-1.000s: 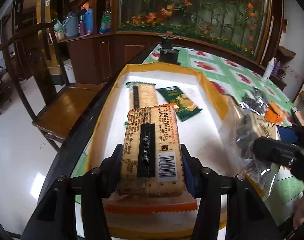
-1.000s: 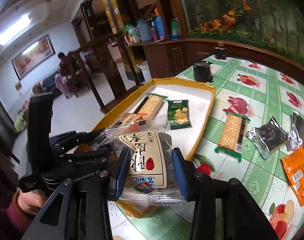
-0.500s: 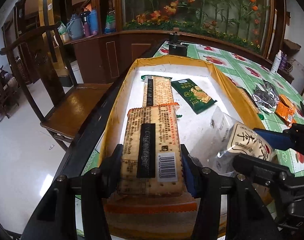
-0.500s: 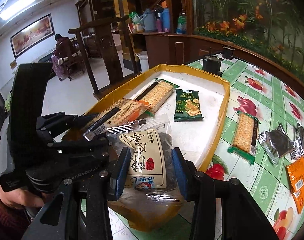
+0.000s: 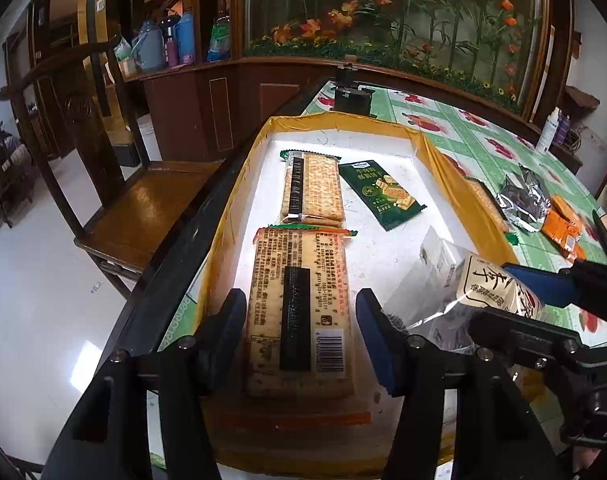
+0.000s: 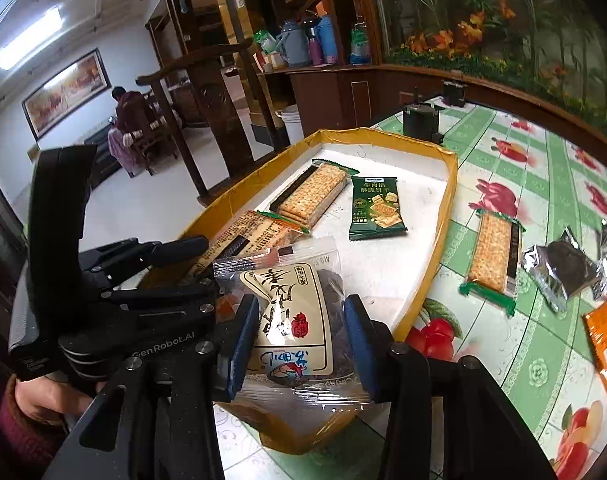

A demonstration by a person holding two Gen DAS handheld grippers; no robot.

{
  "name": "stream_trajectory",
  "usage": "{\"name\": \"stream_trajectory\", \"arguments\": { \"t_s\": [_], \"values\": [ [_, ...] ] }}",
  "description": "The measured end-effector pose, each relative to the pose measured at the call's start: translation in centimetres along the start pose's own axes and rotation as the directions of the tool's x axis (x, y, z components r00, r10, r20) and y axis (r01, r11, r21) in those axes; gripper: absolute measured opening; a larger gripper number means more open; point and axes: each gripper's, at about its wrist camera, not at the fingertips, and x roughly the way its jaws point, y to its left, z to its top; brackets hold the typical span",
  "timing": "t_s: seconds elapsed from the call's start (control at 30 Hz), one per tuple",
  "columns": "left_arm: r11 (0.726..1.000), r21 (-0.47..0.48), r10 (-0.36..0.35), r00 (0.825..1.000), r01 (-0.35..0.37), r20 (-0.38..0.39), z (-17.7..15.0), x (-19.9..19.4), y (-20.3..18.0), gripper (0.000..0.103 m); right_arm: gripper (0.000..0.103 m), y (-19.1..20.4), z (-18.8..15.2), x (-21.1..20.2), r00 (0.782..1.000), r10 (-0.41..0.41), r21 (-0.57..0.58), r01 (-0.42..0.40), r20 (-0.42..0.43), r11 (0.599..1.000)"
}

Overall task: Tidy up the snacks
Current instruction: 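Carry the cracker pack and clear snack bag over the white tray, then open both tools to release the items into the tray, then grasp a plain cracker pack with the left tool while the right tool grasps a silver foil bag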

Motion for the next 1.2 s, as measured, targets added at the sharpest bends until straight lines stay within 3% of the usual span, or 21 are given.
{"name": "stream_trajectory", "arguments": {
  "t_s": [0.2,0.27,0.5,0.63,0.73,0.83,1.0,1.2],
  "values": [
    [1.0,-0.008,-0.001,1.0,0.001,0.003,0.4,-0.5,-0.2,0.059,0.051,-1.4,0.1,-1.4,0.996,0.085,0.068,-0.087,0.036,0.994],
    [1.0,-0.01,0.015,1.0,-0.015,0.02,0.6,-0.9,-0.2,0.071,0.051,-2.2,0.2,-2.3,0.991,0.124,0.094,-0.129,0.06,0.987],
    [0.999,-0.028,0.037,0.997,-0.035,0.061,1.9,-2.5,0.0,0.072,0.051,-6.0,0.6,-5.9,0.98,0.122,0.155,-0.147,0.16,0.977],
    [0.999,-0.035,0.012,0.997,-0.01,0.075,2.7,-3.3,-0.6,0.072,0.051,-10.6,1.0,-8.1,0.977,0.025,0.244,-0.077,0.212,0.967],
    [0.999,-0.02,-0.026,0.997,0.027,0.074,3.5,-3.5,-1.9,0.072,0.051,-14.9,0.9,-8.8,0.975,-0.098,0.332,0.028,0.198,0.943],
    [0.996,0.002,-0.088,0.995,0.088,0.055,4.5,-3.2,-4.1,0.072,0.051,-19.0,-0.3,-8.8,0.971,-0.136,0.432,0.039,0.196,0.901],
    [0.974,0.04,-0.221,0.975,0.222,-0.032,7.1,-1.2,-9.4,0.074,0.051,-23.8,-2.6,-8.5,0.976,-0.093,0.575,-0.039,0.199,0.817],
    [0.966,0.047,-0.246,0.956,0.256,-0.158,10.1,4.2,-15.9,0.074,0.051,-24.4,-2.6,-10.1,0.96,-0.114,0.581,-0.059,0.257,0.812]
  ]
}}
